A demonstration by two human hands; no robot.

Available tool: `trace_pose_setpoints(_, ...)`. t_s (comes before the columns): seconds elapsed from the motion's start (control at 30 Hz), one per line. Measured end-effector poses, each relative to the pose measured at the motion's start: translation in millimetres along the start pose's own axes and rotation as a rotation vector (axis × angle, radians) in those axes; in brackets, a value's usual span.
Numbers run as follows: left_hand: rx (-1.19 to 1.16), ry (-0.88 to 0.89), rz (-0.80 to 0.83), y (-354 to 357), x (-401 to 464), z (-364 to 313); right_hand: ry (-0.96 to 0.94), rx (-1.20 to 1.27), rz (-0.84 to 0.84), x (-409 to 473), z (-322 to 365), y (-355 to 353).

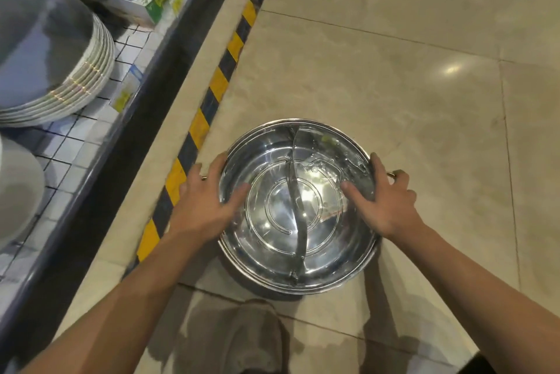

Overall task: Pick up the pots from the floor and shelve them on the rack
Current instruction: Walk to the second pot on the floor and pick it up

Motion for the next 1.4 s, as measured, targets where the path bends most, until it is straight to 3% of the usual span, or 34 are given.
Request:
trace_pose_setpoints(0.23,0.065,-0.01,0.022,-8.5,-8.3,-9.2,-0.035,-0.074,-0.007,-13.4,11.3,-15.3)
trace_pose_setpoints(0.4,0.1,-0.008,-0.022,-67.5,-47.2,-38.9,-0.042,-0.033,-0.043,-57.6,32.0,-72.3)
trace_pose_setpoints(0.63,0.113,0.148,-0.039,-210.4,-162.7,-124.4,0.005,0.01,-0.085,-172.7,76.1,-219.1)
trace_pose_setpoints(0.83,0.101,0.08,0.056,-347.4,-265.5,-208.9,0.067,0.013,-0.101,-277.6,125.9,-378.6)
trace_pose_setpoints(1.13,0.166,0.153,0.015,-554.9,-402.8,-330.7,0.031,-0.076,-0.227,-425.5,216.3,-615.2)
trace_pose_setpoints(1.4,0.126,0.279,-0.095,-659.7,-437.6,-377.4,-0.009,-0.132,-0.245,-465.5,274.0,-712.6)
Point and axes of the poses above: each hand's wrist, its own x-axis towards the middle knuckle, its own y-axis out of the palm, z = x × y, the point moved 5 cm from there along x, towards the middle knuckle, and after that the axes turned 8 degrees about -y, right-handed, at the moved point
